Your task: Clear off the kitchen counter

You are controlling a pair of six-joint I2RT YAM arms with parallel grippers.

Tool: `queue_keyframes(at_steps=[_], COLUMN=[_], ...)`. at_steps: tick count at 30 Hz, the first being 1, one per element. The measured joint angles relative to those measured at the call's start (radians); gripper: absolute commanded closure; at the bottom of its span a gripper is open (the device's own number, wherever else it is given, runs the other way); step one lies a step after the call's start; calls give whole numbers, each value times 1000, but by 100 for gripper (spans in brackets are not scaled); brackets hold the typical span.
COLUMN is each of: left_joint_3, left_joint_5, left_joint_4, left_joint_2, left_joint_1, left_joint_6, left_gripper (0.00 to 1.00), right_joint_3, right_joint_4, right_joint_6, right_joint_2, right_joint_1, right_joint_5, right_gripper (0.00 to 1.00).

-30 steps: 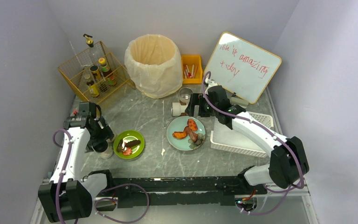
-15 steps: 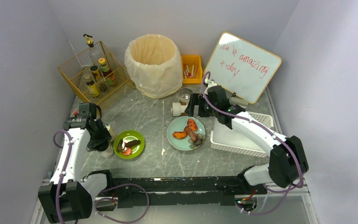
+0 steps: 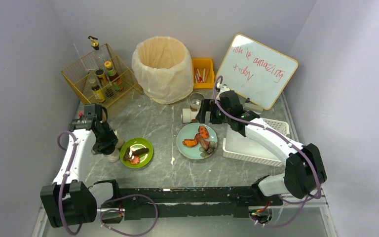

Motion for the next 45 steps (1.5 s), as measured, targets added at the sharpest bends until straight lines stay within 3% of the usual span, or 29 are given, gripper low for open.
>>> queue_keyframes(at_steps=[15,28,35,45], left_joint_3=[195,417,529,642], left_joint_5=[-2,-122,-47,80], left_joint_4=[35,-32,24,186], left_joint_2=[84,93,146,351], left_joint_1=[0,0,0,0], left_joint_6=[89,123,126,90], left_gripper=[95,95,95,95], right_joint_3=[0,0,1,1], right_joint_4=[0,-1,-8,-17], right_joint_6=[-8,-11,-17,-20], right_joint_2=[3,8,8,3], right_joint_1=[0,0,0,0], right_joint_5=[8,8,8,29], right_gripper=[0,0,0,0])
